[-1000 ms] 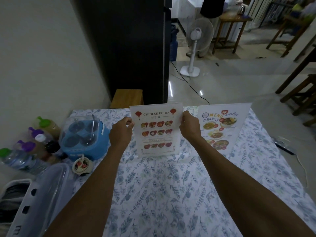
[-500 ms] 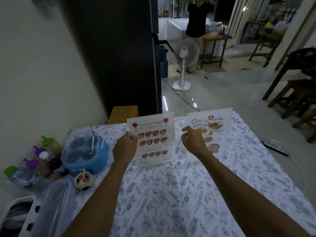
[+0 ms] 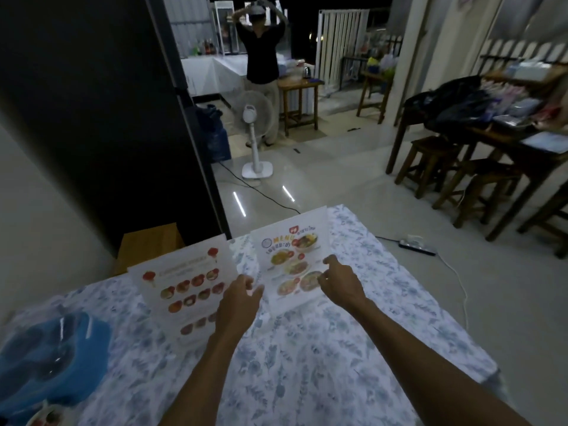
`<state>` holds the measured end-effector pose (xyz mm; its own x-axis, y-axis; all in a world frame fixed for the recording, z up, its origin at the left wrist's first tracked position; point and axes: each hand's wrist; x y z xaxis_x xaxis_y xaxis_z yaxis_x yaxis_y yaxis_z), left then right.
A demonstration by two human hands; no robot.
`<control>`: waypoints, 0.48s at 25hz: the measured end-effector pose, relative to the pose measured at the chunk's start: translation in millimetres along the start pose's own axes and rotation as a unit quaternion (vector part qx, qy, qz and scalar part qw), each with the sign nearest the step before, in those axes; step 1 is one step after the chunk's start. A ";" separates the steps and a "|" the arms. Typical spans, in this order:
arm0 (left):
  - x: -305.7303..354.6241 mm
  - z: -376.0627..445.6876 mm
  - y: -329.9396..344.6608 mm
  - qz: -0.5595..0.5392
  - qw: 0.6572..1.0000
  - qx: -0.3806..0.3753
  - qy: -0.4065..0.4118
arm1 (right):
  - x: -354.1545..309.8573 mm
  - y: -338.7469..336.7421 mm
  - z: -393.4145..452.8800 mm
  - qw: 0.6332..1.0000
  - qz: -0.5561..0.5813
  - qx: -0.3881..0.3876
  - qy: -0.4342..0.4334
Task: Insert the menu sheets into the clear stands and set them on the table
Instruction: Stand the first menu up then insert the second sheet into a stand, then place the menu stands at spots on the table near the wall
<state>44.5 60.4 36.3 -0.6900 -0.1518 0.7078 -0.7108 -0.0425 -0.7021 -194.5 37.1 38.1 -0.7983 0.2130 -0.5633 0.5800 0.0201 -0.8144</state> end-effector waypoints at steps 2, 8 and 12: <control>5.2 15.5 13.4 -0.030 0.998 -0.036 -0.035 | 10.6 -5.3 17.2 0.999 0.023 -0.012 0.018; 16.5 56.4 49.1 -0.054 0.994 -0.030 -0.092 | 36.2 3.8 88.5 0.995 0.055 -0.078 -0.007; 15.9 76.2 58.1 -0.094 0.992 0.006 -0.089 | 46.8 8.7 126.3 0.986 0.067 -0.144 -0.044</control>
<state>2.7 -19.7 0.8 -0.5094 -0.3128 0.8016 -0.8223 -0.0975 -0.5606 -247.3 -76.1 -13.0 -0.7145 0.1465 -0.6841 0.6936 0.2763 -0.6653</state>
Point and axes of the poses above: each hand's wrist, its own z-axis towards the middle knuckle, its own y-axis out of the palm, x = y × z, and after that the axes turned 2 degrees about y, right-handed
